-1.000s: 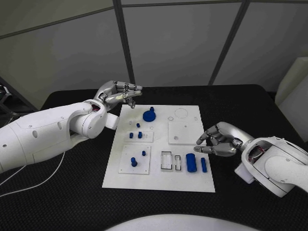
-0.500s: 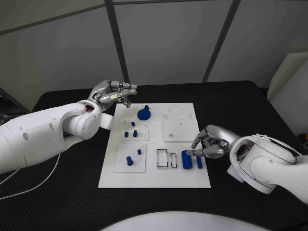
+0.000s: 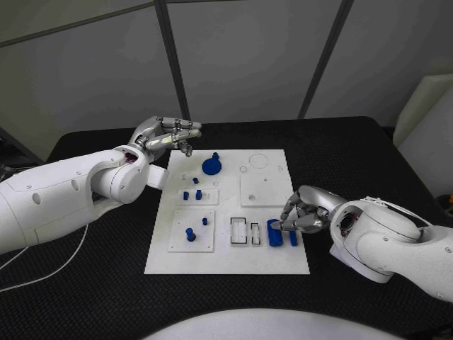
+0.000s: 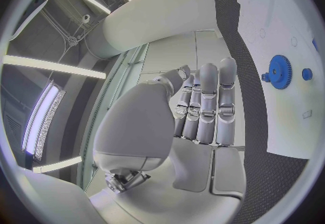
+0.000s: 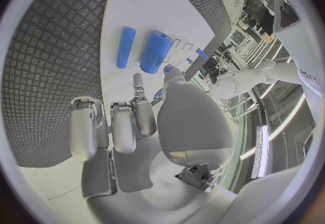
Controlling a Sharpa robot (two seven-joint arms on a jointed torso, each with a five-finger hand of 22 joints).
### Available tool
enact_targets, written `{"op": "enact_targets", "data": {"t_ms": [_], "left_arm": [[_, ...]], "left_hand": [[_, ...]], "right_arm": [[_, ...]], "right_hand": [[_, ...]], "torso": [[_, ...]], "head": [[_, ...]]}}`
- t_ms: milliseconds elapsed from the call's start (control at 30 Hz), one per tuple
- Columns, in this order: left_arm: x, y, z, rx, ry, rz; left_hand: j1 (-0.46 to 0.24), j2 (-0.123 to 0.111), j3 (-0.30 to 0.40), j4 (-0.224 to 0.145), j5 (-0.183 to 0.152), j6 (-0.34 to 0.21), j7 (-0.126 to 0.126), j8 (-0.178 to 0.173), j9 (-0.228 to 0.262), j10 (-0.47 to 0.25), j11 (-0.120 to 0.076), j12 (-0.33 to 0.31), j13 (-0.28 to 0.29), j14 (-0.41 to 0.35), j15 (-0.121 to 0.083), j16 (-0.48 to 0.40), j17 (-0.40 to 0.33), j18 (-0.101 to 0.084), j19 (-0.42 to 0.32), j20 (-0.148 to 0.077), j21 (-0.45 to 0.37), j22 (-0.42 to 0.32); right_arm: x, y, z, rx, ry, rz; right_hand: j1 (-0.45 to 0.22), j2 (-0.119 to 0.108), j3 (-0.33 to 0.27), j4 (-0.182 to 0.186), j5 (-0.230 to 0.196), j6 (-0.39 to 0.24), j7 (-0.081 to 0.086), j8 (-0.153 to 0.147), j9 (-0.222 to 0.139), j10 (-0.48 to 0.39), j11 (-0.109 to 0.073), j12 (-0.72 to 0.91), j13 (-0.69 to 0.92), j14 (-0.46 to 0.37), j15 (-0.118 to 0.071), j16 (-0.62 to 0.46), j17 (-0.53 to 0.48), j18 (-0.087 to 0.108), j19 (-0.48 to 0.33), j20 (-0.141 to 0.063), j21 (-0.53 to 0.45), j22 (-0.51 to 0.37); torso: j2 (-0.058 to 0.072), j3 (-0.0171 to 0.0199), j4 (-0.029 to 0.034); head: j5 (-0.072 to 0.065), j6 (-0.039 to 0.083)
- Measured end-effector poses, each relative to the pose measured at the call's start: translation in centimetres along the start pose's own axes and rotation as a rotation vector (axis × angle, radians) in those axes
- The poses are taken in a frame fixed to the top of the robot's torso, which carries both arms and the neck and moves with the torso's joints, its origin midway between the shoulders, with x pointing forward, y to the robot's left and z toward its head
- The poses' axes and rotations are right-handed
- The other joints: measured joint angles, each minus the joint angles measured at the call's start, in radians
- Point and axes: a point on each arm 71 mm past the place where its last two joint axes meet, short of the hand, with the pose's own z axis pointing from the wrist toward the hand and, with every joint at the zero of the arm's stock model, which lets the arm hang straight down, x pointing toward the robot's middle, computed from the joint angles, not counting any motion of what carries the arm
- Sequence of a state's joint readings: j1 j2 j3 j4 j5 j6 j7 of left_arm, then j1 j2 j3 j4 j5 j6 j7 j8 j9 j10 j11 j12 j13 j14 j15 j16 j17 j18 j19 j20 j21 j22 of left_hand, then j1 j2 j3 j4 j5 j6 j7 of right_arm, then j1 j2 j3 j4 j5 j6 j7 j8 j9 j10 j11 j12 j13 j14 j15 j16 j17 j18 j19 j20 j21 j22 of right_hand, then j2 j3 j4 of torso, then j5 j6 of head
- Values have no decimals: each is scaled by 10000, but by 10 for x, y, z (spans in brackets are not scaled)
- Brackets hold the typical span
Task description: Assemble the parts on the task board
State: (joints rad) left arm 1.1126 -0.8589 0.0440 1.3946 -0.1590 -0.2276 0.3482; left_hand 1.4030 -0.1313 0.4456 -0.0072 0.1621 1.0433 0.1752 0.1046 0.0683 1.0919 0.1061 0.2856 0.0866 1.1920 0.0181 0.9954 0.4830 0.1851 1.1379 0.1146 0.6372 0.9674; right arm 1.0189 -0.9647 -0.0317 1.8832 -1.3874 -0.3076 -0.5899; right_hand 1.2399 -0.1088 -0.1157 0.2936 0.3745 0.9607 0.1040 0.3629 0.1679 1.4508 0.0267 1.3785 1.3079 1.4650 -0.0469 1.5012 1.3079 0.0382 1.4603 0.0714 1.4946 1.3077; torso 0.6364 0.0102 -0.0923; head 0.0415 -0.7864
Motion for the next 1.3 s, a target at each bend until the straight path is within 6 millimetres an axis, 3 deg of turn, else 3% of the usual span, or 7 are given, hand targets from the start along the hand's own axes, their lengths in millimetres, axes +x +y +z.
{"op": "enact_targets", "data": {"t_ms": [700,967,1133,1300], "left_arm": [[-1,0,-1,-10,1,-20],[0,0,-1,-8,32,-37],[0,0,-1,-8,39,-40],[0,0,-1,-9,41,-42]], "left_hand": [[0,0,0,0,0,0,0,0,0,-37,-37,40,-2,0,0,0,-13,0,0,0,0,-9],[-3,-3,-27,-28,0,0,0,0,0,-37,-37,40,-3,0,0,0,-18,1,0,0,-39,-14],[-42,-43,-28,-28,0,0,0,0,0,-37,-37,40,-3,0,0,0,-23,0,0,0,-39,-18],[-42,-43,-27,-28,0,0,0,0,0,-36,-37,40,-3,0,0,0,-23,0,0,0,-39,-18]], "right_arm": [[16,4,2,360,349,-659],[21,8,4,275,447,-648],[22,9,5,237,437,-615],[23,10,5,219,403,-569]], "right_hand": [[-359,25,-341,15,-231,3,-2,289,143,35,-35,-43,-1,0,1,36,-2,0,-1,0,38,-1],[-396,70,-341,15,-252,101,-90,489,208,71,-71,-43,-2,0,1,35,-3,1,37,-38,38,-2],[-276,190,-341,15,-242,182,-144,582,236,98,-99,-43,-2,0,1,71,-3,1,36,-38,38,-2],[-124,342,-340,13,50,237,-195,695,294,90,-166,-43,-2,36,-34,71,-4,1,71,-73,79,-3]], "torso": [[2,-9,-2],[2,-12,-4],[1,-14,-3],[1,-18,-3]], "head": [[46,-81],[45,-127],[55,-129],[71,-126]]}}
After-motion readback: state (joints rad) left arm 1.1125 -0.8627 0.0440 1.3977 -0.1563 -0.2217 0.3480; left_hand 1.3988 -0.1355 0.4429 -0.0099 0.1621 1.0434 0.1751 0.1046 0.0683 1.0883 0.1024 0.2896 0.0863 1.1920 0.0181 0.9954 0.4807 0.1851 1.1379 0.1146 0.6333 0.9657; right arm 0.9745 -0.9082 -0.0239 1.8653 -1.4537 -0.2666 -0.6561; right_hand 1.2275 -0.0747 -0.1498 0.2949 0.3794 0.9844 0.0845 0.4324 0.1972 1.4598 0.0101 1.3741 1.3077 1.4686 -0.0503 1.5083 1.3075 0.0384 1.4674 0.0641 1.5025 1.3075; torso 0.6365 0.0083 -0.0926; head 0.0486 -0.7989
